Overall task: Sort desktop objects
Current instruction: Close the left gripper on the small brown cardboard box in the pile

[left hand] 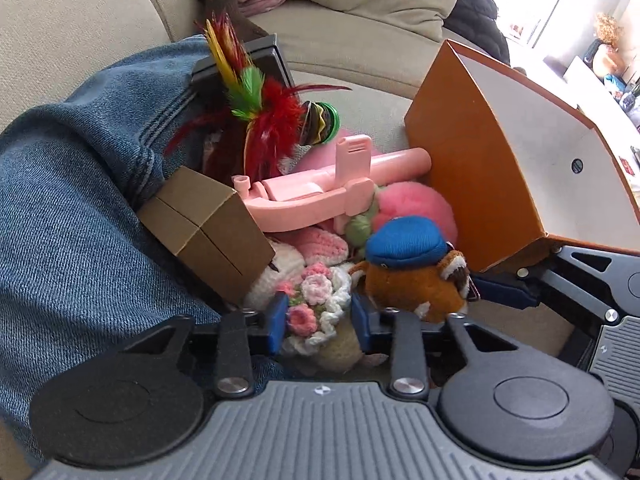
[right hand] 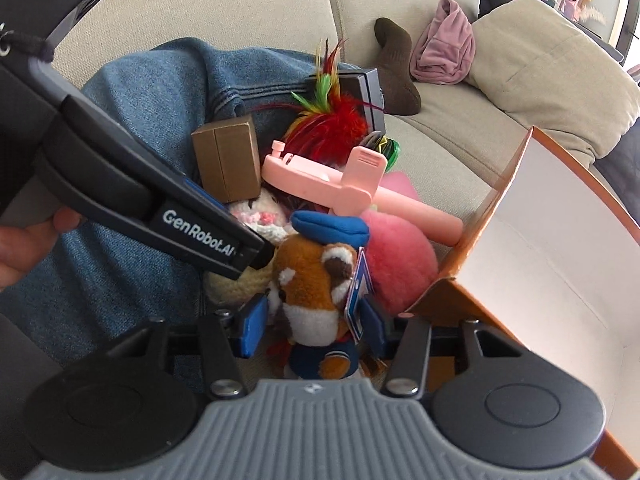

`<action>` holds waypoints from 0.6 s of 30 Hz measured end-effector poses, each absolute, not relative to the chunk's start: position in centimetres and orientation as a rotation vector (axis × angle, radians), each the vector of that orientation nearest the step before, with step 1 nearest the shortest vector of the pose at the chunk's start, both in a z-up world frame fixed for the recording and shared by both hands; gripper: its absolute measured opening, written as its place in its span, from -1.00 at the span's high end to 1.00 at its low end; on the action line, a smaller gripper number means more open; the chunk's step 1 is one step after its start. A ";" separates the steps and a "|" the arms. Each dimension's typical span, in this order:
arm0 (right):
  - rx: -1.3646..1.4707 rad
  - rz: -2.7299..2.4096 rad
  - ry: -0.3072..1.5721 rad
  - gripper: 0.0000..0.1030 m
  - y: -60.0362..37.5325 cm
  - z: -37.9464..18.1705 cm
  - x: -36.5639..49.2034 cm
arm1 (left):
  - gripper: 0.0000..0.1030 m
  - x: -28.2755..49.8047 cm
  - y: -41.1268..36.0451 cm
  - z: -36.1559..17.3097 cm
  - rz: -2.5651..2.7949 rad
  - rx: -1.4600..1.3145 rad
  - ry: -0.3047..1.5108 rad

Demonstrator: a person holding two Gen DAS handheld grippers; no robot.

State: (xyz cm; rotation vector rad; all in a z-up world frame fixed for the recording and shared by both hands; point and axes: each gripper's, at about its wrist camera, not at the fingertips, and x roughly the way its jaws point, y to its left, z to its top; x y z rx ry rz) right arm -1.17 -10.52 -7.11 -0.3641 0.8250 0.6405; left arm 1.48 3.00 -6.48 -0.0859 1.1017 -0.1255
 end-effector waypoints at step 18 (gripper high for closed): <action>-0.281 0.681 0.819 0.17 -11.8 -4.1 -0.4 | 0.96 0.4 4.2 -3.3 -0.150 -0.082 1.065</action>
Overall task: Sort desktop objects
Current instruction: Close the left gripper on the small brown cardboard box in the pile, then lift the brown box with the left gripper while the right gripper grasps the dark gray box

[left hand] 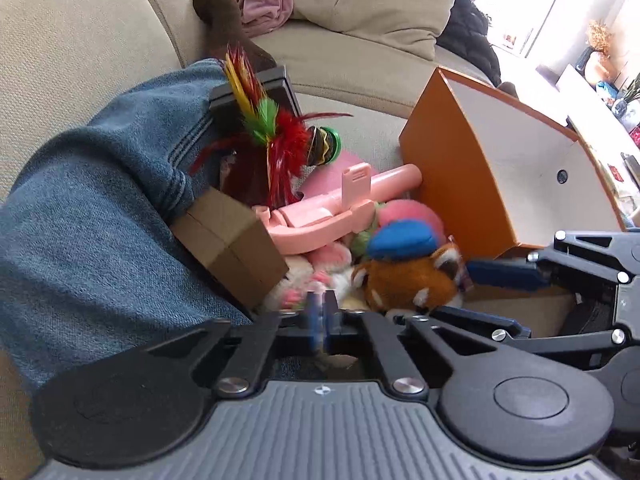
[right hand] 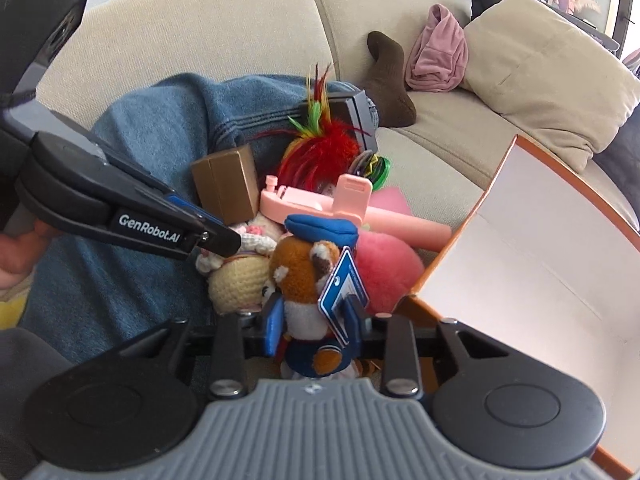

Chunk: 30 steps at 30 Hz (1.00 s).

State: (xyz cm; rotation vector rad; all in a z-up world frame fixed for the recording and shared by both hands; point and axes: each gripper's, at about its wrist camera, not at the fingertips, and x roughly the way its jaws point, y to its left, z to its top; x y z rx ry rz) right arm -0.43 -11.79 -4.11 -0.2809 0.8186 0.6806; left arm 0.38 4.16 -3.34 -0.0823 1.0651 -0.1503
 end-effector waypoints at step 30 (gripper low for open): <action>-0.422 0.849 0.765 -0.04 -9.4 -0.8 11.7 | -0.10 8.5 9.9 -4.6 0.201 -0.347 1.258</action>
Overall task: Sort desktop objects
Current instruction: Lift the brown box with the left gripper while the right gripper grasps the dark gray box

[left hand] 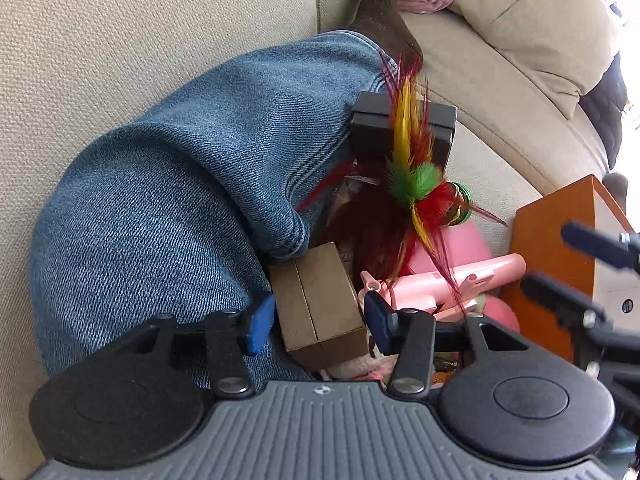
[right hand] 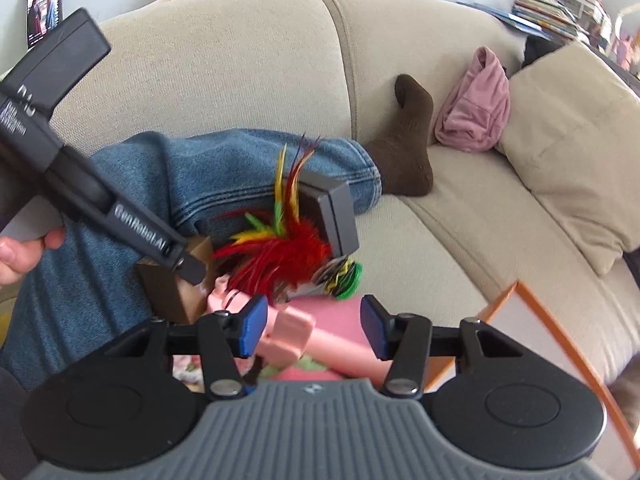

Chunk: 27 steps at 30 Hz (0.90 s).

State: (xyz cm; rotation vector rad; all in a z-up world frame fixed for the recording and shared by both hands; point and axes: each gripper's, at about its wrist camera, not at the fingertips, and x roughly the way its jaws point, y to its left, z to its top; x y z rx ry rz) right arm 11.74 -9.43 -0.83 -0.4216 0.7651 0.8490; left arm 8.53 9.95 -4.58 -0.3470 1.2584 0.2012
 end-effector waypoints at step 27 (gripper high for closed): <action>-0.916 1.122 0.879 0.29 2.8 -2.8 20.3 | -0.02 8.8 10.2 -3.5 0.007 -0.273 1.237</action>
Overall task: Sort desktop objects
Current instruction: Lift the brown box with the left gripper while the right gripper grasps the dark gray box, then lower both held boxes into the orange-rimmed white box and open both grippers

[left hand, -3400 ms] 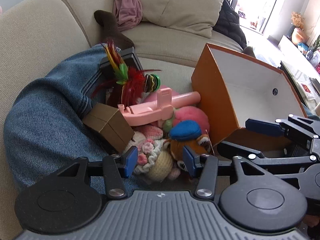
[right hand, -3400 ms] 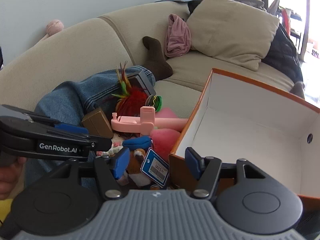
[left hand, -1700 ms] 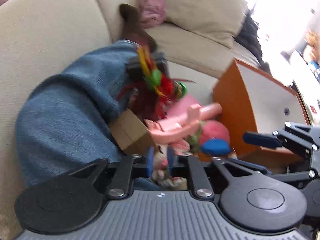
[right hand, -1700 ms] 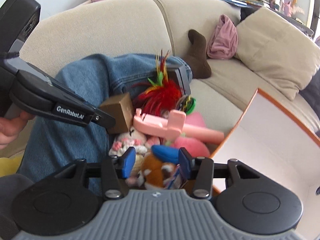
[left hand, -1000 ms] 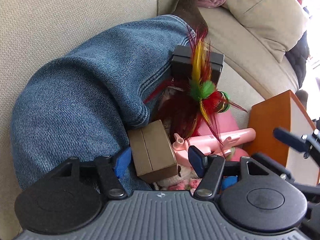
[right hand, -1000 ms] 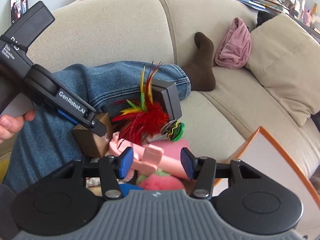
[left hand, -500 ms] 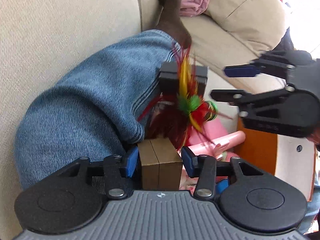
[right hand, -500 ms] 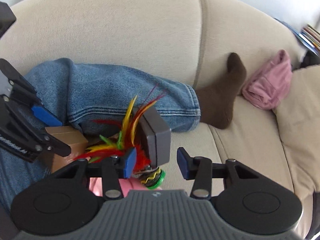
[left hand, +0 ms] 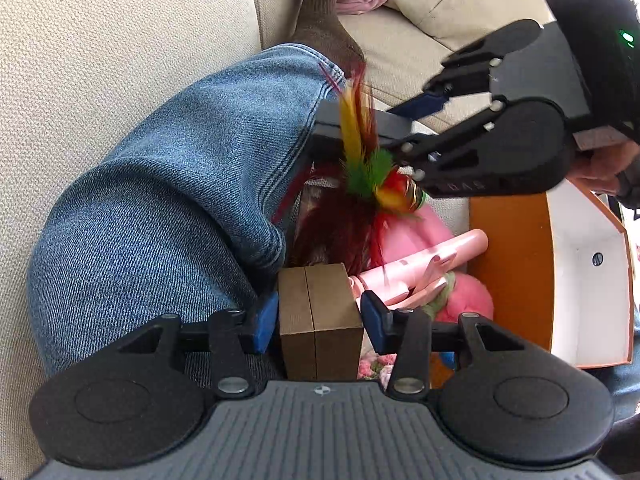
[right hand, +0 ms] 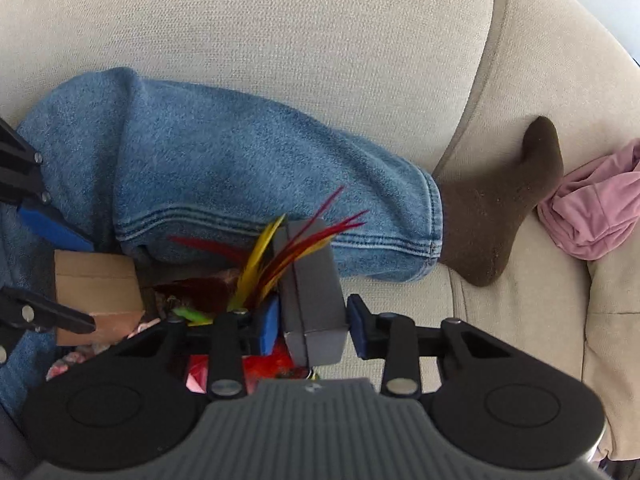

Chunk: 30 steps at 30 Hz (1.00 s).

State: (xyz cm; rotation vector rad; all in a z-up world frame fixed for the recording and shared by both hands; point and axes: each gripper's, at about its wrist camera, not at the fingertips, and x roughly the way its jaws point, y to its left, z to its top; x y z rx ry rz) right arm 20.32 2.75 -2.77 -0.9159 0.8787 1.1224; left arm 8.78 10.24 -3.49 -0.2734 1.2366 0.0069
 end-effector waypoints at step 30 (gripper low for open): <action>-0.348 0.655 0.894 0.33 -15.8 5.4 16.1 | -0.02 5.5 6.4 5.6 -0.158 -0.279 0.896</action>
